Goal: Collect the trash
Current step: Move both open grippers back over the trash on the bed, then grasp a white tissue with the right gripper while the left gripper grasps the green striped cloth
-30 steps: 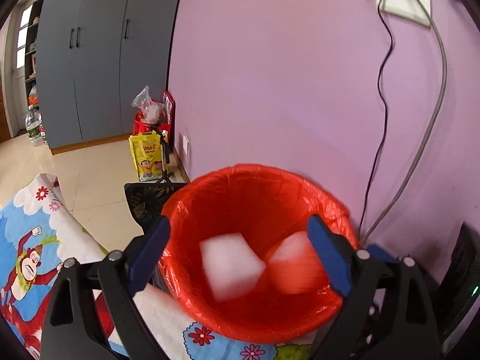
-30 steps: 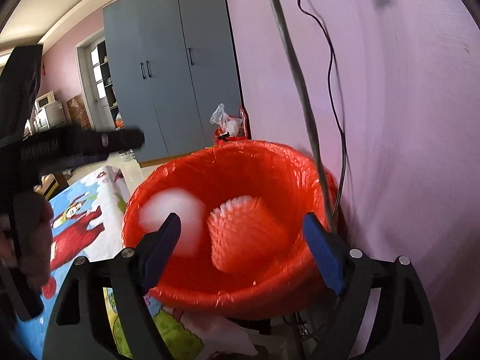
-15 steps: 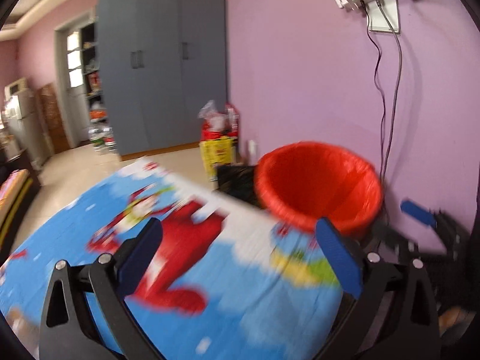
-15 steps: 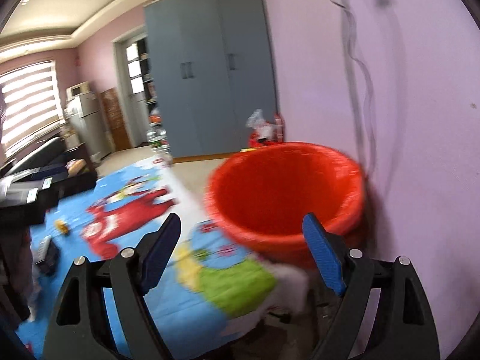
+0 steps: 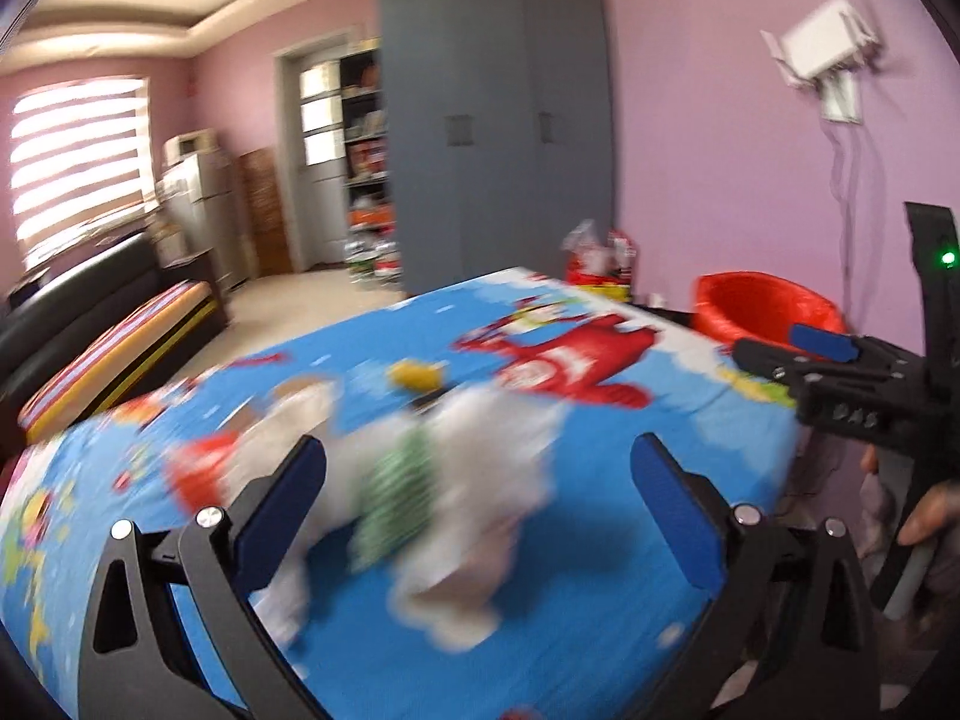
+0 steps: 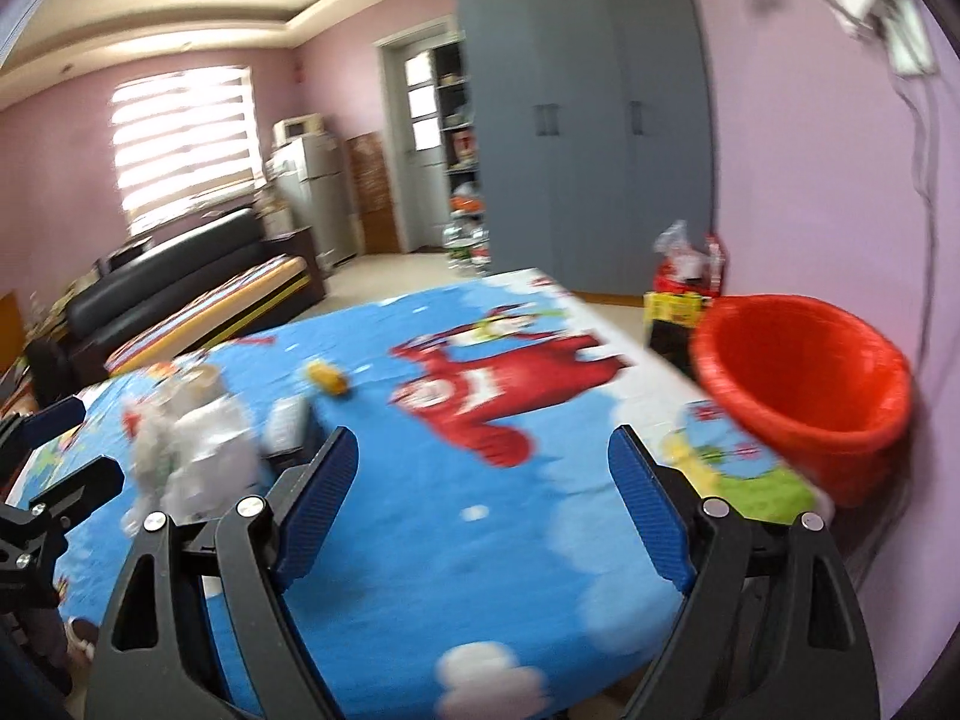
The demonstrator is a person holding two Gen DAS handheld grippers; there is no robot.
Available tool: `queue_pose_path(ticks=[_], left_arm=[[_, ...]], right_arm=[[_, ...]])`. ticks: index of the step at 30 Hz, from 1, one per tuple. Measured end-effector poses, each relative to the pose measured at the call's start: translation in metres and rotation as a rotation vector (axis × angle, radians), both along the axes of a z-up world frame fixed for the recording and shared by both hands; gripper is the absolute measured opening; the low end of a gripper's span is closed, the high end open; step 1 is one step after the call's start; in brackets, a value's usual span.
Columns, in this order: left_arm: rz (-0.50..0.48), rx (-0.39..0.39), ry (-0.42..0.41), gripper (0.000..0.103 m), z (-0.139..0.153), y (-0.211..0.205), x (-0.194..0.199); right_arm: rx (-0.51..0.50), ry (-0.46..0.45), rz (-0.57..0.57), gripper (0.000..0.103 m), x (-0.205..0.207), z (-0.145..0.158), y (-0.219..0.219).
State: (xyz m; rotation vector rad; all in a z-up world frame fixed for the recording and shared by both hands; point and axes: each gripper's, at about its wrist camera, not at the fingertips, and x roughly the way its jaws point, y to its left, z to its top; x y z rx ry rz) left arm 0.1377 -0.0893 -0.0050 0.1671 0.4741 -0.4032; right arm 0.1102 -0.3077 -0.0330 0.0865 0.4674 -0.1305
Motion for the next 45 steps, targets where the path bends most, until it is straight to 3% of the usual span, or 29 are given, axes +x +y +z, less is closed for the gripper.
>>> queue_pose_path(ticks=[4, 9, 22, 25, 31, 34, 41, 45], left_arm=[[0.111, 0.012, 0.012, 0.098, -0.021, 0.049, -0.013], [0.179, 0.043, 0.023, 0.098, -0.040, 0.081, -0.022], [0.227, 0.002, 0.050, 0.098, -0.049, 0.096, -0.023], [0.243, -0.009, 0.069, 0.098, -0.052, 0.102, -0.021], [0.265, -0.011, 0.082, 0.098, -0.053, 0.111, -0.021], [0.271, -0.003, 0.090, 0.098, -0.055, 0.112, -0.022], [0.245, -0.001, 0.120, 0.098, -0.055, 0.099, -0.018], [0.212, 0.000, 0.132, 0.098, -0.051, 0.083, -0.014]], right_arm=[[-0.010, 0.032, 0.080, 0.081, 0.005, -0.008, 0.041], [-0.032, 0.053, 0.183, 0.081, 0.009, -0.015, 0.091], [-0.132, -0.004, 0.359, 0.080, 0.041, -0.002, 0.156], [-0.165, 0.023, 0.400, 0.073, 0.050, -0.010, 0.169], [-0.127, 0.130, 0.379, 0.064, 0.081, -0.044, 0.158], [-0.107, 0.163, 0.376, 0.054, 0.088, -0.056, 0.153], [-0.063, 0.174, 0.369, 0.023, 0.082, -0.064, 0.134], [-0.035, 0.152, 0.371, 0.018, 0.071, -0.059, 0.118]])
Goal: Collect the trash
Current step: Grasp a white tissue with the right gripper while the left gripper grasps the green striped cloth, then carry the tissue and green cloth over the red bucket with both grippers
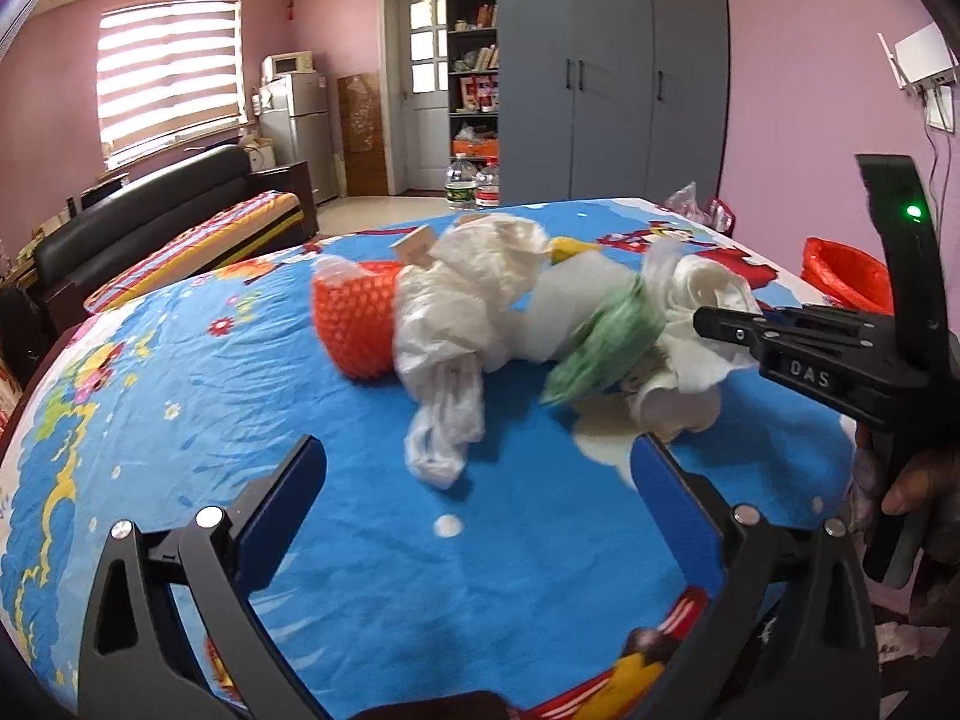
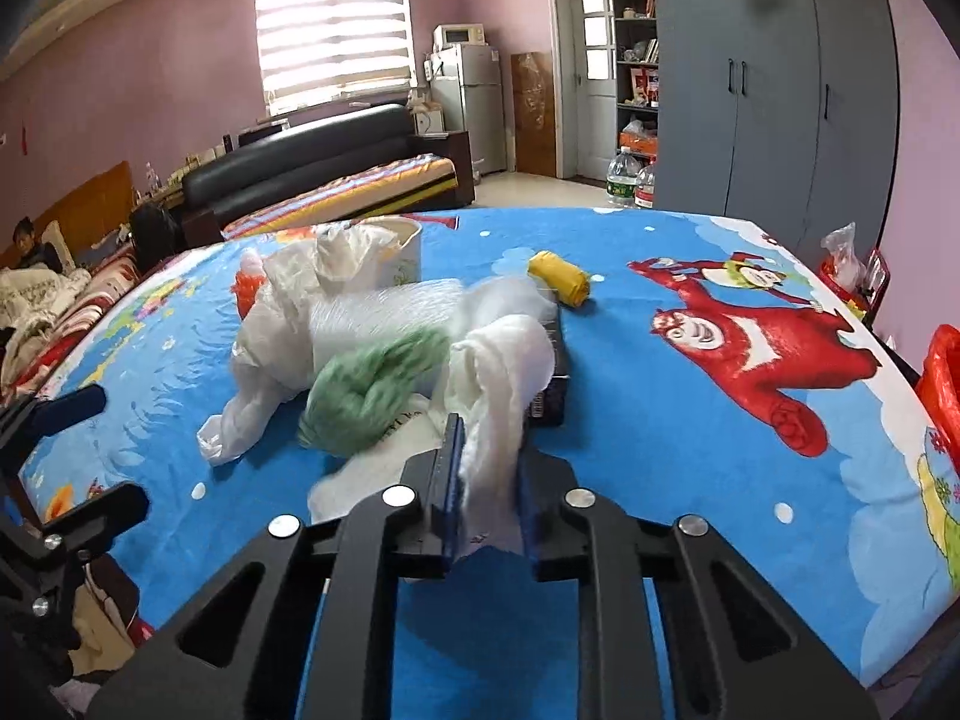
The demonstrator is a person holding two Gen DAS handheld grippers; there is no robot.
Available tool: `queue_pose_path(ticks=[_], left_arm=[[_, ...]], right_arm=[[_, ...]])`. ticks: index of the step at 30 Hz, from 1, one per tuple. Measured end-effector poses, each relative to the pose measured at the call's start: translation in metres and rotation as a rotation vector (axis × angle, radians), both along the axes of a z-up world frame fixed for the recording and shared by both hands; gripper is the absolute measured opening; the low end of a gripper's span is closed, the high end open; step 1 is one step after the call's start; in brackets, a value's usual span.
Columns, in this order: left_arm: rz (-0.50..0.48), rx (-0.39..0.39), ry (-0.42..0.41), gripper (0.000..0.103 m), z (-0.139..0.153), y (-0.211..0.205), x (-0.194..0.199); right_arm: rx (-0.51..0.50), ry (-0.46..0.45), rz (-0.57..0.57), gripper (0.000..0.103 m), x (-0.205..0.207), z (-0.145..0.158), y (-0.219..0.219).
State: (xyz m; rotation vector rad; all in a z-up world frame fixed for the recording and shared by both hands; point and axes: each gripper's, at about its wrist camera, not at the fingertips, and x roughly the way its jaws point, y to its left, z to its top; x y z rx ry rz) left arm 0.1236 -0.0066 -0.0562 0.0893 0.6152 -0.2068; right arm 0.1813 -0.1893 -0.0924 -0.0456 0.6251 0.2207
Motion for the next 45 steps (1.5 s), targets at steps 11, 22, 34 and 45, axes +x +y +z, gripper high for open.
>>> queue_pose_path(ticks=[11, 22, 34, 45], left_arm=[[-0.056, -0.125, 0.073, 0.085, -0.004, -0.044, 0.050], [-0.028, -0.226, 0.131, 0.047, -0.021, -0.049, 0.074], [-0.112, -0.166, 0.059, 0.021, -0.008, -0.051, 0.033], [-0.197, -0.076, -0.033, 0.022, 0.013, -0.083, 0.017]], right_arm=[[0.077, -0.090, -0.067, 0.018, -0.039, 0.037, -0.056], [0.114, -0.099, -0.073, 0.018, -0.058, 0.037, -0.074], [0.117, -0.108, -0.045, 0.018, -0.064, 0.038, -0.062], [0.105, -0.112, -0.066, 0.018, -0.069, 0.036, -0.068]])
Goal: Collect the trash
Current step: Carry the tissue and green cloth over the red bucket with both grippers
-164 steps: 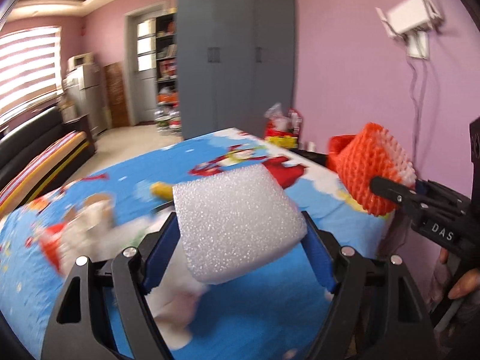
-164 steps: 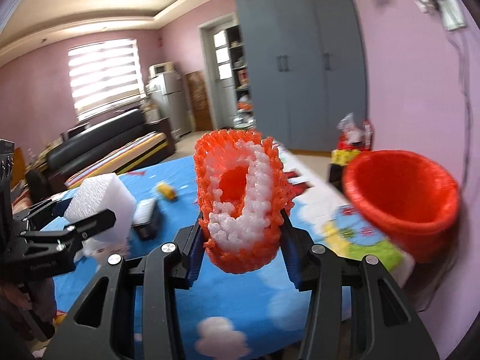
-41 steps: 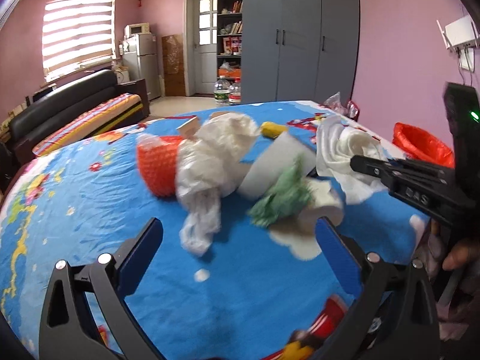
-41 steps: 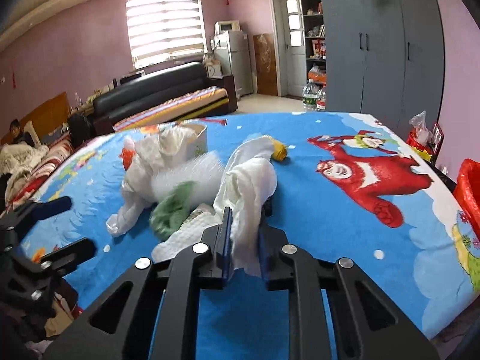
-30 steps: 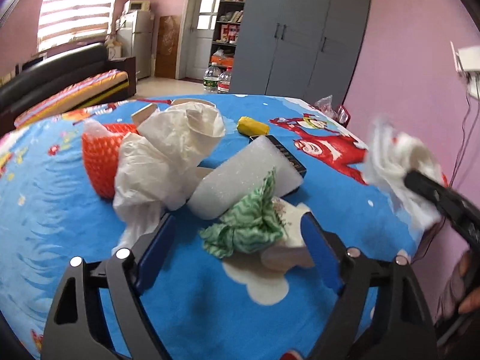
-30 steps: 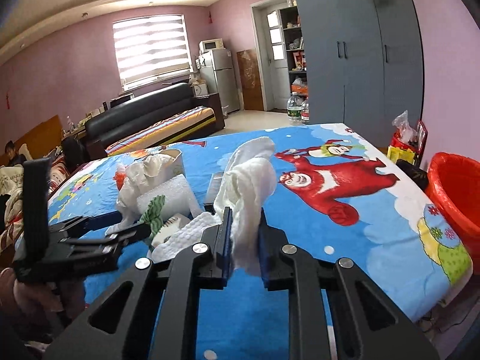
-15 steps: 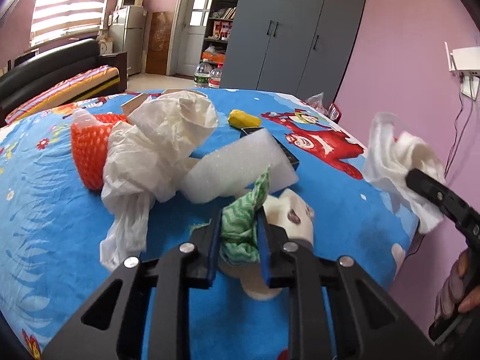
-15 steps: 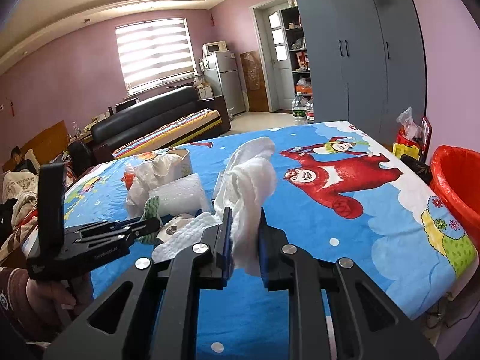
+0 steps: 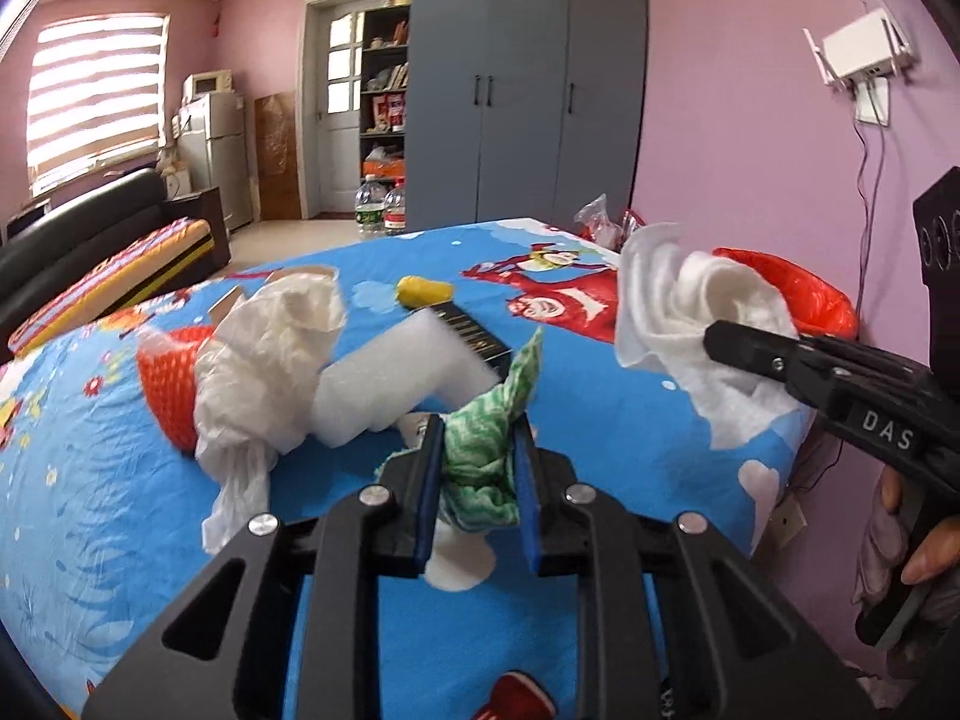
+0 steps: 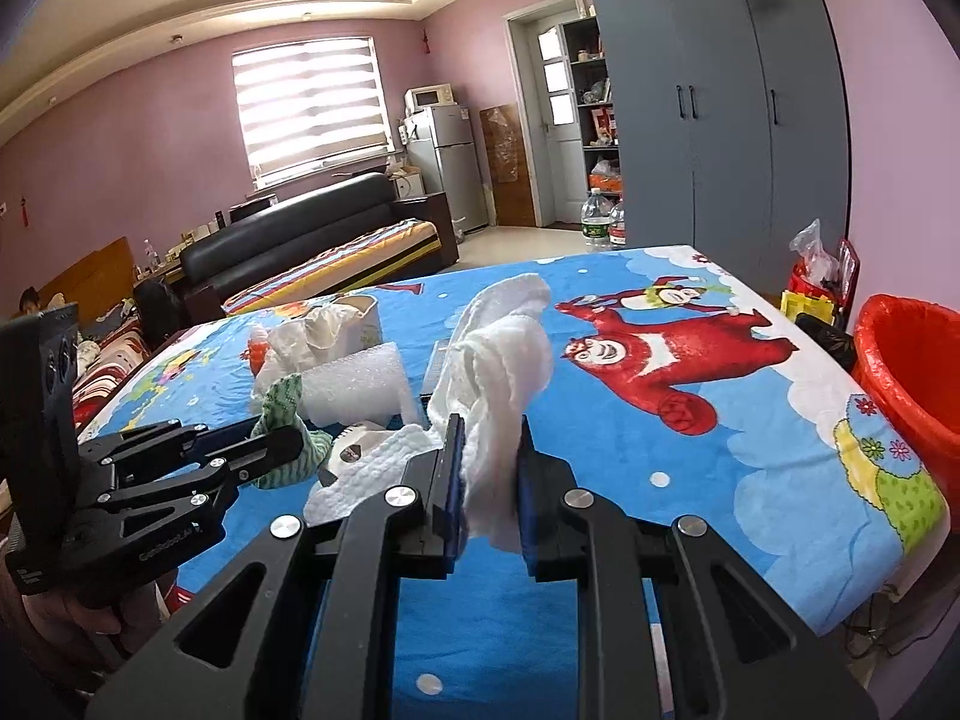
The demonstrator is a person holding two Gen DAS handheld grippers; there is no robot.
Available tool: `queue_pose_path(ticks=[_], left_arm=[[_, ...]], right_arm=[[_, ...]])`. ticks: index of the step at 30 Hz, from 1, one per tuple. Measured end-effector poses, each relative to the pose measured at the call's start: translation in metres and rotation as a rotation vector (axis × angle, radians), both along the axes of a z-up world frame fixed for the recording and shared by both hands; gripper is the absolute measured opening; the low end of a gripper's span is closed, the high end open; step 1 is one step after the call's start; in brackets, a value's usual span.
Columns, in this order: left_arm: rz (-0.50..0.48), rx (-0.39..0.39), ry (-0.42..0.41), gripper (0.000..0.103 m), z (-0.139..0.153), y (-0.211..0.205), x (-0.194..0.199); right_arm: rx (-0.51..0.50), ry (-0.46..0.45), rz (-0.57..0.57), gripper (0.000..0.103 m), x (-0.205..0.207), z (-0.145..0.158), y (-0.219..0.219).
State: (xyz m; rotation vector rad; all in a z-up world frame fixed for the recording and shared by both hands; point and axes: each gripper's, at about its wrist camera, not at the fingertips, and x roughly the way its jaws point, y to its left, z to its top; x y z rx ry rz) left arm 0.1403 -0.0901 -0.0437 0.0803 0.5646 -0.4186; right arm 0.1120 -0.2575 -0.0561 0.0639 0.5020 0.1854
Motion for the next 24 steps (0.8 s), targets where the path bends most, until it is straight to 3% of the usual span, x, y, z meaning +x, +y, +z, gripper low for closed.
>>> queue_pose_path(ticks=[10, 17, 24], left_arm=[[-0.055, 0.014, -0.021, 0.022, 0.007, -0.035, 0.007], [-0.133, -0.050, -0.020, 0.022, 0.024, -0.071, 0.018], [-0.229, -0.062, -0.056, 0.022, 0.040, -0.121, 0.023]], right_arm=[[-0.006, -0.027, -0.066, 0.018, -0.009, 0.003, -0.024], [-0.017, -0.052, -0.134, 0.018, -0.016, 0.008, -0.052], [-0.021, -0.084, -0.231, 0.018, -0.026, 0.017, -0.092]])
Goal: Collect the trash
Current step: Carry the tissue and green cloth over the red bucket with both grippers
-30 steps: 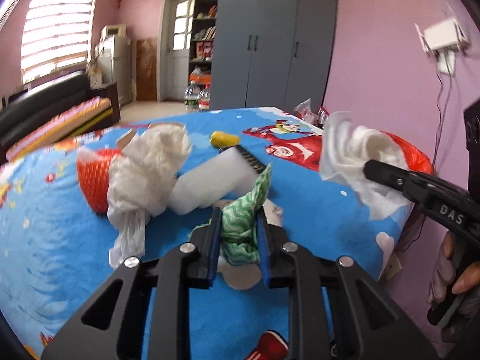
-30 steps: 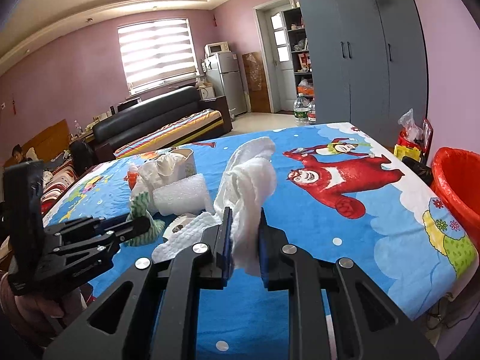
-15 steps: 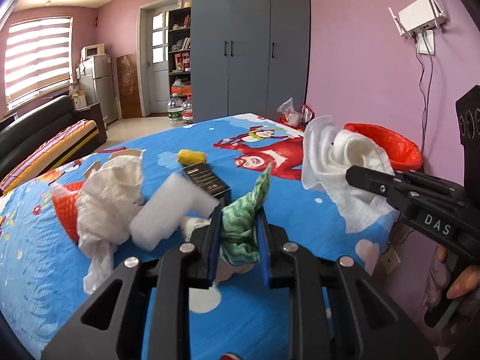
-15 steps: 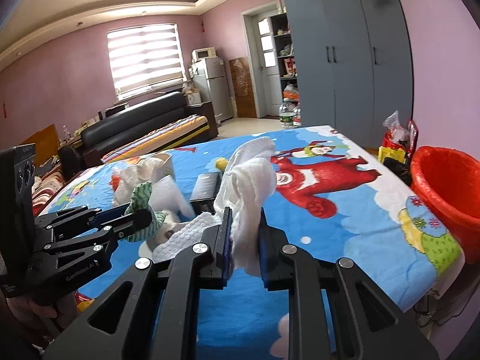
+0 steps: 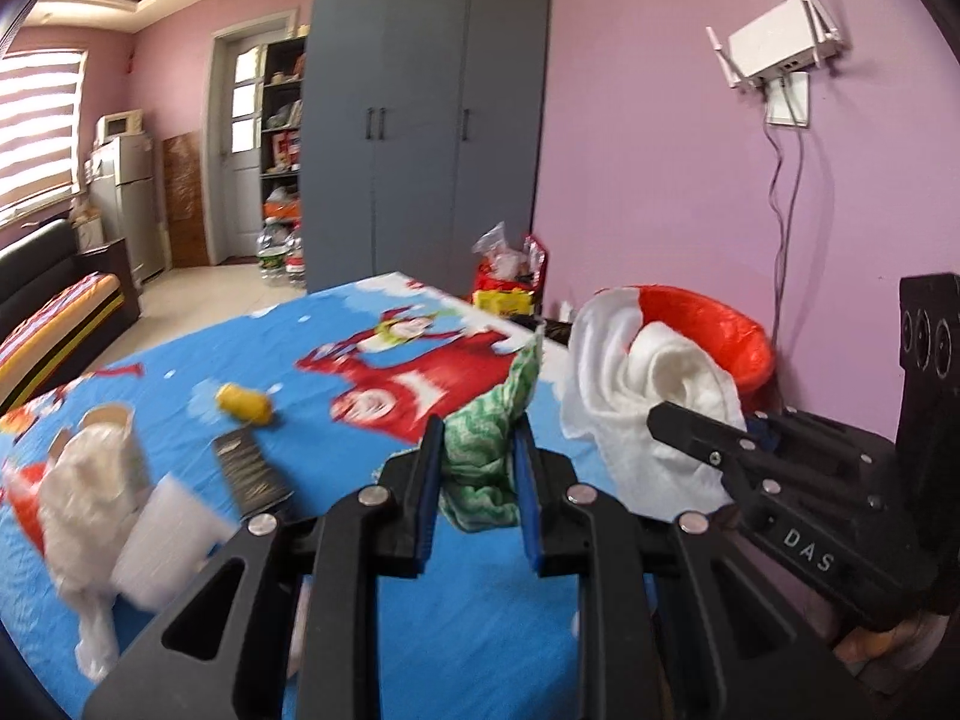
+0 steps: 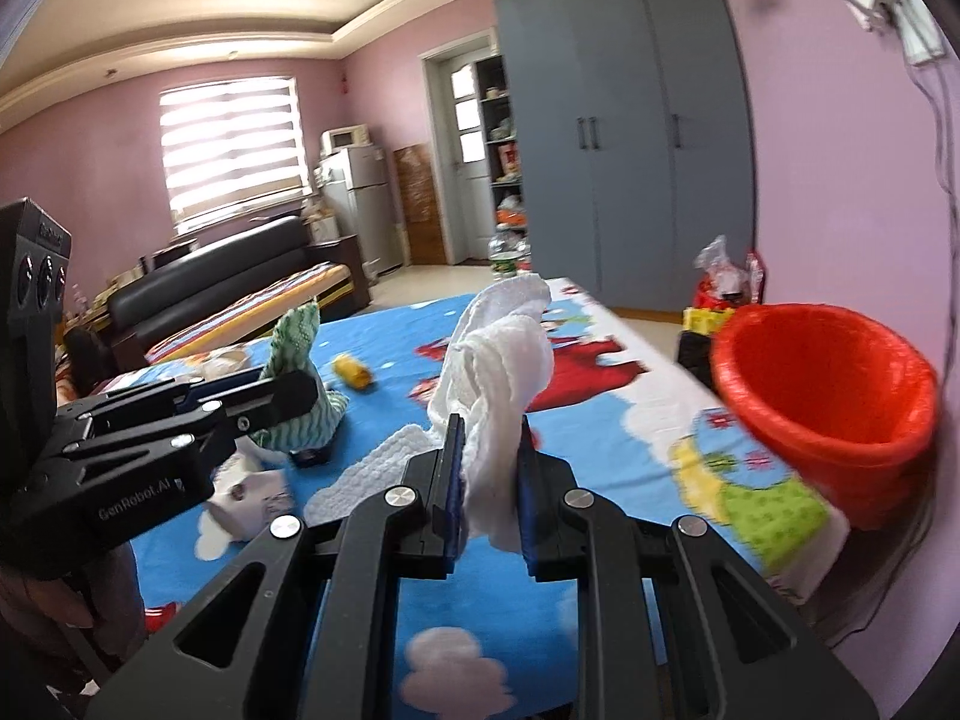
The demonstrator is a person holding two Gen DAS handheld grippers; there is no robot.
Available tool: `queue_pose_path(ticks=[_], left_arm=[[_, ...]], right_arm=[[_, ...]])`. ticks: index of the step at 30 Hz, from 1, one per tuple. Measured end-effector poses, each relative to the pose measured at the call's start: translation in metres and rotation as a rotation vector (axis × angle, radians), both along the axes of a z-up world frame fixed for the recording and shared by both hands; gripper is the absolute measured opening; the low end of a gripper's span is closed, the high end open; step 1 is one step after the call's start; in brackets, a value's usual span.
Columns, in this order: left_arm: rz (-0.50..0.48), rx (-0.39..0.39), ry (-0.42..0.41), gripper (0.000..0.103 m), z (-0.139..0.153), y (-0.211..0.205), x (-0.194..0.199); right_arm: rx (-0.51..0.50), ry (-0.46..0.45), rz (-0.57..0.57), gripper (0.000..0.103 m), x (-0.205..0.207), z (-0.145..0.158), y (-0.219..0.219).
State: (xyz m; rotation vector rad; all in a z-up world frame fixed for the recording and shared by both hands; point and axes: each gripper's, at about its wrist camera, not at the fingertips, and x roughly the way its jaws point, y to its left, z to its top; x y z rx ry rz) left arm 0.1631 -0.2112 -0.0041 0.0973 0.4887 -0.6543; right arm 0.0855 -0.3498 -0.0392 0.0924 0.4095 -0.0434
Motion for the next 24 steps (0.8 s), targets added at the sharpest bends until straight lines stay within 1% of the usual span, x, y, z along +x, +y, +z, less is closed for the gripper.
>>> queue_pose_path(ticks=[4, 9, 13, 16, 20, 22, 24], left_arm=[[-0.052, 0.004, -0.005, 0.022, 0.003, -0.033, 0.007], [-0.125, -0.002, 0.005, 0.022, 0.006, -0.075, 0.018], [-0.203, -0.005, 0.019, 0.023, 0.009, -0.115, 0.032], [-0.267, -0.003, 0.043, 0.024, 0.009, -0.149, 0.045], [-0.308, -0.008, 0.095, 0.024, 0.006, -0.194, 0.067], [-0.339, -0.002, 0.103, 0.025, 0.007, -0.217, 0.077], [-0.363, 0.008, 0.093, 0.026, 0.007, -0.234, 0.085]], right_arm=[[-0.009, -0.013, -0.053, 0.018, -0.004, 0.003, -0.023], [-0.011, -0.033, -0.149, 0.018, -0.006, 0.011, -0.064], [0.001, -0.039, -0.243, 0.018, -0.010, 0.014, -0.107], [0.003, -0.032, -0.289, 0.018, -0.009, 0.013, -0.134], [0.004, -0.023, -0.350, 0.018, -0.004, 0.009, -0.169], [0.020, -0.021, -0.375, 0.019, -0.001, 0.007, -0.185], [0.031, -0.007, -0.398, 0.019, 0.007, 0.004, -0.202]])
